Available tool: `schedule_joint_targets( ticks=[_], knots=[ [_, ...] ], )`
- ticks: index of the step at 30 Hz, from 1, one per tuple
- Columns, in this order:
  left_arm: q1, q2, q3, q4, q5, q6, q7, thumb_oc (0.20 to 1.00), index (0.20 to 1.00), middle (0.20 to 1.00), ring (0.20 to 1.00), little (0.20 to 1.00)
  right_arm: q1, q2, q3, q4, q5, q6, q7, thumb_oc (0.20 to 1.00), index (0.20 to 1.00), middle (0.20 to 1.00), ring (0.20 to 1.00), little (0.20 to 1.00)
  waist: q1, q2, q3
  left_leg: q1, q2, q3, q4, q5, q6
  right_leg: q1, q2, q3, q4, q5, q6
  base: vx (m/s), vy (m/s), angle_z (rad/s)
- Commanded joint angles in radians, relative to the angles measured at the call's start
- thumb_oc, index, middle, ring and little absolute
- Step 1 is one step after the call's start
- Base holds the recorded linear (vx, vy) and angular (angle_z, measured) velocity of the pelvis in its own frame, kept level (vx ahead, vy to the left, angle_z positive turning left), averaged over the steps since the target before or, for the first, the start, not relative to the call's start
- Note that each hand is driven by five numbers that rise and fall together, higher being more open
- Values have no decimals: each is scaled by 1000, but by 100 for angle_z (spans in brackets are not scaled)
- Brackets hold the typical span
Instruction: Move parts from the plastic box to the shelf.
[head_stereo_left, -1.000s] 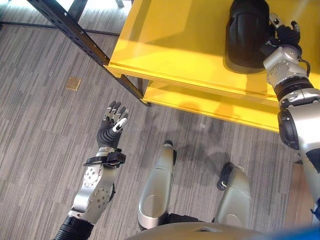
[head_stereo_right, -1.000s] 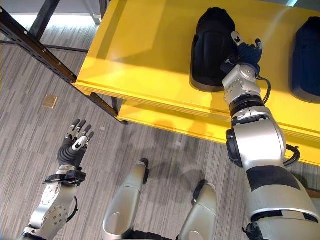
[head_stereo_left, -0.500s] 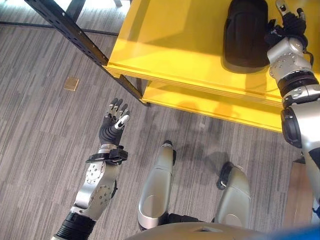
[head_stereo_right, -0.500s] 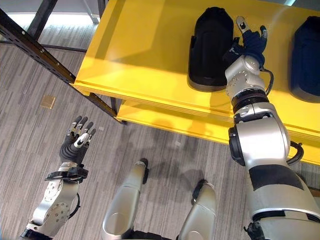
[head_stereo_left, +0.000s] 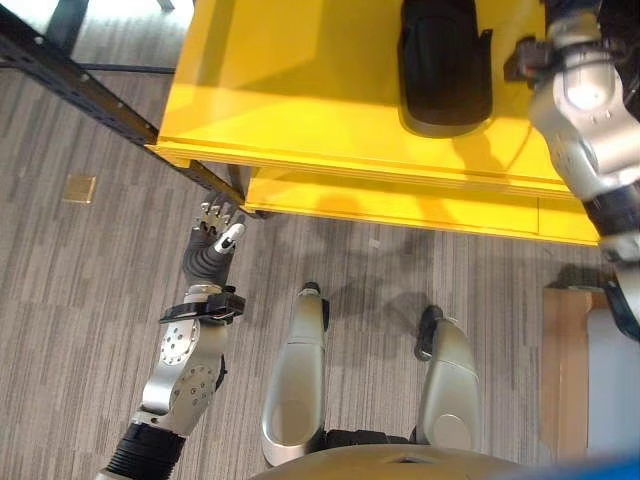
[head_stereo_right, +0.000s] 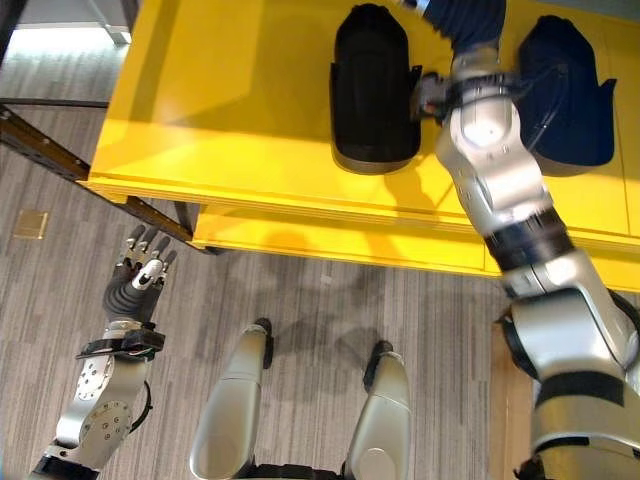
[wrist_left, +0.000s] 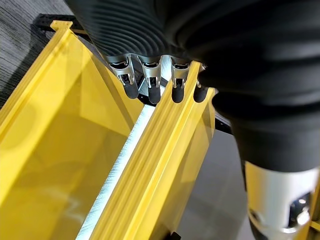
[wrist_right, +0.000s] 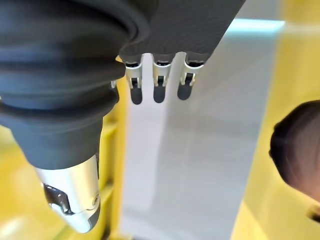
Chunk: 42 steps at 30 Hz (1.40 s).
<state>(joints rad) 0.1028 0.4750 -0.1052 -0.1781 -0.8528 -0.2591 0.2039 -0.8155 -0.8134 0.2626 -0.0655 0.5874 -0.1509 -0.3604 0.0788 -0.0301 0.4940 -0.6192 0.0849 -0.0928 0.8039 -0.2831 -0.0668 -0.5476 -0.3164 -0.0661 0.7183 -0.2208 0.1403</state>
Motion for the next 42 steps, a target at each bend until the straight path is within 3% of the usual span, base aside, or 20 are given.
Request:
schedule_joint_targets(
  ticks=[1, 4, 6, 9, 11, 15, 22, 28, 33, 35, 42],
  knots=[
    [64, -10, 65, -61, 32, -5, 9, 1000, 1000, 1000, 1000, 1000, 131, -35, -139, -28, -144, -41, 82, 1000, 1000, 1000, 1000, 1000, -32, 19, 17, 31, 15, -23, -14, -57, 33, 72, 13, -14, 96, -171, -90, 7, -34, -8],
    [110, -8, 91, -83, 64, 11, 7, 1000, 1000, 1000, 1000, 1000, 389, -39, -267, -161, -185, -30, 137, 1000, 1000, 1000, 1000, 1000, -38, 19, 15, 25, 18, -22, -11, -56, 34, 69, 10, -17, 95, -170, -87, -1, -16, -6],
    [127, -14, 102, -82, 75, 22, 1, 1000, 1000, 1000, 1000, 1000, 492, -36, -293, -196, -212, -19, 180, 1000, 1000, 1000, 1000, 1000, -45, 17, 16, 24, 20, -21, -14, -54, 33, 67, 11, -17, 92, -165, -84, 0, 0, 0],
    [140, -15, 118, -85, 90, 28, -9, 1000, 1000, 1000, 1000, 1000, 584, -67, -324, -247, -295, 3, 225, 1000, 1000, 1000, 1000, 1000, -51, 13, 12, 20, 25, -21, -18, -51, 31, 64, 14, -16, 80, -158, -81, -10, -4, -4],
    [162, -22, 144, -91, 101, 35, -27, 1000, 1000, 1000, 1000, 1000, 655, -130, -380, -302, -479, 33, 254, 1000, 1000, 1000, 1000, 1000, -60, 6, 9, 17, 30, -24, -18, -50, 30, 60, 19, -14, 73, -153, -77, -9, -1, -6],
    [177, -30, 153, -88, 106, 40, -38, 1000, 1000, 1000, 1000, 1000, 683, -129, -384, -307, -595, 48, 273, 1000, 1000, 1000, 1000, 1000, -59, 4, 4, 16, 32, -26, -18, -51, 29, 64, 21, -15, 64, -149, -74, -1, -2, -1],
    [174, -27, 151, -77, 122, 49, -48, 1000, 1000, 1000, 1000, 1000, 604, -140, -261, -237, -865, 113, 315, 1000, 1000, 1000, 1000, 1000, -45, 5, -1, 21, 26, -24, -24, -53, 31, 77, 16, -14, 57, -147, -71, 0, 3, 2],
    [161, -26, 141, -72, 132, 54, -55, 1000, 1000, 1000, 1000, 1000, 462, -123, -126, -142, -986, 149, 334, 1000, 1000, 1000, 1000, 1000, -36, 3, 0, 25, 24, -25, -26, -54, 34, 82, 17, -11, 55, -149, -75, -1, 0, 1],
    [130, -32, 123, -64, 142, 59, -60, 1000, 1000, 1000, 1000, 1000, 342, -39, 10, -37, -1091, 181, 380, 1000, 1000, 1000, 1000, 1000, -28, 0, 5, 28, 22, -24, -28, -52, 36, 85, 18, -9, 57, -148, -80, -16, 4, 0],
    [123, -31, 122, -67, 144, 56, -57, 1000, 1000, 1000, 1000, 1000, 319, -24, 33, -13, -1111, 187, 384, 1000, 1000, 1000, 1000, 1000, -26, 1, 11, 18, 21, -21, -33, -27, 40, 75, 14, -14, 52, -128, -85, -82, 15, 1],
    [105, -38, 115, -60, 145, 56, -58, 1000, 1000, 1000, 1000, 1000, 241, 67, 116, 89, -1157, 208, 400, 1000, 1000, 1000, 1000, 1000, -20, 0, 16, 19, 18, -17, -33, -30, 43, 74, 15, -8, 52, -126, -84, 0, 0, 0]
  ],
)
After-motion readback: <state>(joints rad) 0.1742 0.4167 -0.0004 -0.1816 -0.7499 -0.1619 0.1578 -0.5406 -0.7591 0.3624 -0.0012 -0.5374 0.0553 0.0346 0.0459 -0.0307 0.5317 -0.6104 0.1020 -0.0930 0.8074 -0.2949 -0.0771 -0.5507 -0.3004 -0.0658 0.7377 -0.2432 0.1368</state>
